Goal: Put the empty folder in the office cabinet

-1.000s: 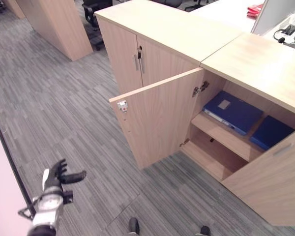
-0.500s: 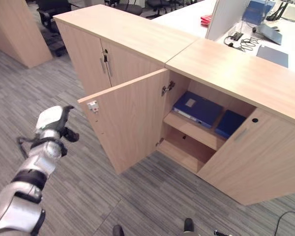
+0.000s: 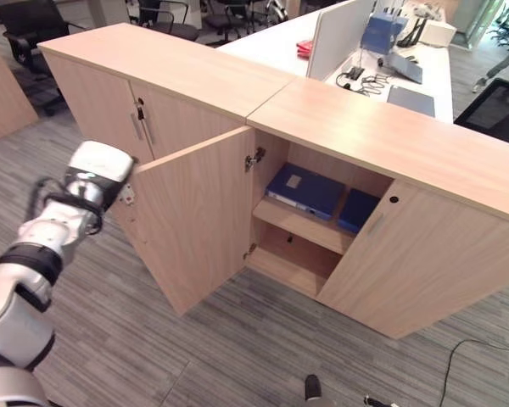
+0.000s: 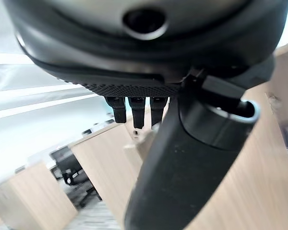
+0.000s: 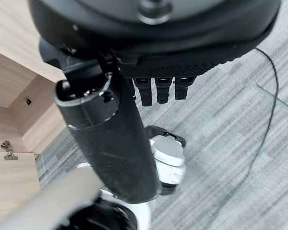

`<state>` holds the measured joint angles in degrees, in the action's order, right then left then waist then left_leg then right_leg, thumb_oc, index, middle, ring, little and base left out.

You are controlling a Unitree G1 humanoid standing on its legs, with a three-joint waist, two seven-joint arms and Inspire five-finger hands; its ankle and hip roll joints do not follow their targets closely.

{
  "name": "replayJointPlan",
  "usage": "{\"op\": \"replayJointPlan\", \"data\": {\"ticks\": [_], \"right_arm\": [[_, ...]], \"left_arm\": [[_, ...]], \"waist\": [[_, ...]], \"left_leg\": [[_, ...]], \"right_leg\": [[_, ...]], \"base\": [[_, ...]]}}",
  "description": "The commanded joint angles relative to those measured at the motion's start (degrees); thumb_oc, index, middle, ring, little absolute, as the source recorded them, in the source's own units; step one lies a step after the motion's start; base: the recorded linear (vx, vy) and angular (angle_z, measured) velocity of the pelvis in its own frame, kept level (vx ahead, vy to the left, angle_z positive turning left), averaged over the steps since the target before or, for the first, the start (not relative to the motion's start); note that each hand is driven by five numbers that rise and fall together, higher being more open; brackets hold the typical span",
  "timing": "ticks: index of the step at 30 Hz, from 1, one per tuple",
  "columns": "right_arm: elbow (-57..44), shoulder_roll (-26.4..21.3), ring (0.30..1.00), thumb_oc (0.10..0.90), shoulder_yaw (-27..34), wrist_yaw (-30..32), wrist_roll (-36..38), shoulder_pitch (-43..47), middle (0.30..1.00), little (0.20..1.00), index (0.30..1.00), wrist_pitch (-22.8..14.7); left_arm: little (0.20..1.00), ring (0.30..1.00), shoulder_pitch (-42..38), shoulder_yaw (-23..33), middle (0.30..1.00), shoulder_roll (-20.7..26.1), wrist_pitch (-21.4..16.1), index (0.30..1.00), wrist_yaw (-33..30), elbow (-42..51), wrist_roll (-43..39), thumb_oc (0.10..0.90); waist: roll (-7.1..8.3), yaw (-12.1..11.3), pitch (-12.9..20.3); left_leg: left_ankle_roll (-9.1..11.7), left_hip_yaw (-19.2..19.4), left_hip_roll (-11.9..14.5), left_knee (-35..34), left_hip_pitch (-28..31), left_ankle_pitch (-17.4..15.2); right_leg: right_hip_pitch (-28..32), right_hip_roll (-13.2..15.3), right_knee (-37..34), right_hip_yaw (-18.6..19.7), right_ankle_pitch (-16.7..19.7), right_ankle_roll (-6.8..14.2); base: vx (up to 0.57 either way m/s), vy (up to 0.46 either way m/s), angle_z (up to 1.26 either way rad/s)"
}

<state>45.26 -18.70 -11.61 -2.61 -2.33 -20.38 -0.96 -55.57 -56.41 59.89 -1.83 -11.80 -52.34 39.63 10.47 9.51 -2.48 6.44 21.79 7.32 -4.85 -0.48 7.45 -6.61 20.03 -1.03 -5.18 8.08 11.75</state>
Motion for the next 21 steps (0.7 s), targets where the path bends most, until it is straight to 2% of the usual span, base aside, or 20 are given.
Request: {"op": "replayJointPlan", "data": {"ticks": [1,2,5,6,7,9,10,11,12,13,14,15,16,17,21], "right_arm": [[-3.6,-6.1,0.900,0.800,1.2,1.0,-1.3,0.5,0.900,0.900,0.900,-1.5],[-4.1,-5.7,0.900,0.800,1.9,1.0,-0.7,0.2,0.900,0.900,0.900,-1.5],[-4.1,-5.8,0.900,0.800,1.9,1.0,-0.7,0.2,0.900,0.900,0.900,-1.5],[-3.7,-4.4,0.900,0.800,2.7,2.2,-0.5,0.1,0.900,0.900,0.900,-1.3],[-3.1,-4.6,0.900,0.800,2.5,1.5,-0.2,0.9,0.900,0.900,0.900,-1.4],[-1.5,-4.1,0.900,0.800,3.3,2.3,-1.1,0.7,0.900,0.900,0.900,-0.8],[-0.4,-3.3,0.900,0.800,3.6,3.3,-0.9,1.1,0.900,0.900,0.900,-0.7],[0.2,-3.2,0.900,0.800,3.7,3.5,-0.6,1.5,0.900,0.900,0.900,-0.6],[1.8,-2.4,0.900,0.800,3.9,4.1,0.1,2.7,0.900,0.900,0.900,-0.5],[2.6,-2.0,0.900,0.800,3.7,4.4,0.3,3.5,0.900,0.900,0.900,-0.4],[3.4,-1.2,0.900,0.800,3.3,4.6,0.3,4.4,0.900,0.900,0.900,-0.3],[3.4,-1.3,0.900,0.800,3.3,4.6,0.4,4.4,0.900,0.900,0.900,-0.3],[4.9,-0.4,0.900,0.800,3.1,4.8,0.6,5.3,0.900,0.900,0.900,-0.2],[7.0,0.7,0.900,0.800,3.0,4.8,0.8,6.7,0.900,0.900,0.900,0.3],[10.6,2.2,0.900,0.800,1.2,4.3,0.1,7.9,0.900,0.900,0.900,0.6]], "left_arm": [[0.900,0.900,-8.9,5.0,0.900,-3.3,-3.3,0.900,-4.5,8.1,1.8,0.800],[0.900,0.900,-6.0,6.3,0.900,-3.1,-4.5,0.900,-4.3,13.1,1.6,0.800],[0.900,0.900,-5.9,6.4,0.900,-3.1,-4.5,0.900,-4.3,13.1,1.7,0.800],[0.900,0.900,4.1,11.7,0.900,-7.5,-8.8,0.900,-3.2,25.7,-3.8,0.800],[0.900,0.900,5.1,11.4,0.900,-6.5,-8.2,0.900,-1.3,27.5,-2.2,0.800],[0.900,0.900,9.3,15.3,0.900,-10.2,-9.3,0.900,-1.6,29.1,-6.2,0.800],[0.900,0.900,13.7,18.5,0.900,-14.5,-9.7,0.900,-1.5,32.0,-9.5,0.800],[0.900,0.900,15.6,19.6,0.900,-16.1,-9.9,0.900,-1.0,32.7,-10.3,0.800],[0.900,0.900,19.8,22.1,0.900,-21.1,-10.9,0.900,-0.7,34.2,-13.8,0.800],[0.900,0.900,22.1,23.3,0.900,-23.5,-10.9,0.900,-0.6,34.9,-15.7,0.800],[0.900,0.900,25.0,24.2,0.900,-26.6,-11.0,0.900,0.2,35.5,-17.6,0.800],[0.900,0.900,25.1,24.3,0.900,-26.6,-11.0,0.900,0.3,35.6,-17.6,0.800],[0.900,0.900,28.3,25.1,0.900,-29.1,-10.9,0.900,1.1,36.8,-19.5,0.800],[0.900,0.900,32.4,26.1,0.900,-31.4,-11.4,0.900,5.5,41.7,-25.7,0.800],[0.900,0.900,34.0,24.5,0.900,-33.3,-12.6,0.900,8.5,48.6,-31.7,0.800]], "waist": [[-4.63,3.1,-1.3],[-4.51,3.0,-1.2],[-4.54,3.1,-1.2],[-3.55,1.6,-1.5],[-3.71,1.4,-0.9],[-3.50,1.4,-0.6],[-3.12,0.8,-0.7],[-3.19,0.7,-0.6],[-2.99,0.3,-0.8],[-3.01,-0.1,-0.8],[-2.91,-0.6,-0.9],[-2.94,-0.6,-0.9],[-3.02,-1.2,-1.2],[-3.33,-1.9,-1.7],[-3.60,-2.4,-2.3]], "left_leg": [[-2.9,-2.6,0.5,-0.1,3.3,-9.1],[-2.9,-2.8,0.5,-0.1,3.4,-9.1],[-2.9,-2.9,0.5,-0.1,3.4,-9.1],[-2.7,-3.6,0.6,-0.1,3.5,-8.8],[-2.8,-4.0,0.4,-0.1,3.4,-9.0],[-2.8,-4.2,0.2,-0.1,3.5,-9.0],[-2.8,-4.7,0.1,-0.1,3.6,-9.0],[-2.9,-4.8,0.1,-0.1,3.4,-8.9],[-2.9,-5.5,-0.2,-0.1,3.6,-9.1],[-3.0,-5.6,-0.3,-0.1,3.5,-9.0],[-3.1,-5.7,-0.6,-0.1,3.6,-9.2],[-3.1,-5.7,-0.6,-0.1,3.6,-9.2],[-3.3,-6.0,-0.8,0.0,3.7,-9.4],[-3.4,-6.4,-0.9,0.2,3.7,-9.5],[-3.2,-6.4,-0.7,0.2,3.8,-9.3]], "right_leg": [[4.8,1.2,0.6,-0.7,5.2,3.3],[5.0,1.2,0.6,-0.9,4.7,3.3],[5.0,1.2,0.6,-0.9,4.7,3.3],[6.2,1.3,0.5,-2.2,3.0,3.3],[6.4,1.3,0.3,-2.3,3.4,3.3],[6.8,1.5,0.3,-2.7,3.4,3.3],[7.2,1.7,0.5,-3.2,2.5,3.3],[7.1,1.7,0.5,-3.2,2.5,3.3],[7.6,1.9,0.6,-3.4,2.0,3.3],[7.5,2.0,0.6,-3.5,1.8,3.3],[7.6,2.1,0.5,-3.6,1.2,3.3],[7.6,2.1,0.6,-3.6,1.1,3.3],[7.8,2.3,0.6,-3.7,0.6,3.3],[8.1,2.2,0.3,-3.7,-0.2,3.3],[8.4,1.5,-1.1,-3.9,-0.6,3.3]], "base": [[-0.01,-0.029,0.04],[-0.01,-0.029,0.05],[-0.01,-0.021,0.11],[0.01,-0.059,0.07],[0.01,-0.079,0.02],[0.01,-0.041,0.05],[-0.01,-0.033,0.25],[-0.01,-0.041,0.37],[-0.03,-0.027,0.33],[-0.04,-0.034,0.25],[-0.03,-0.018,0.18],[-0.03,-0.027,0.04],[-0.05,-0.041,-0.05],[-0.06,-0.053,-0.15],[-0.05,-0.058,-0.18]]}}
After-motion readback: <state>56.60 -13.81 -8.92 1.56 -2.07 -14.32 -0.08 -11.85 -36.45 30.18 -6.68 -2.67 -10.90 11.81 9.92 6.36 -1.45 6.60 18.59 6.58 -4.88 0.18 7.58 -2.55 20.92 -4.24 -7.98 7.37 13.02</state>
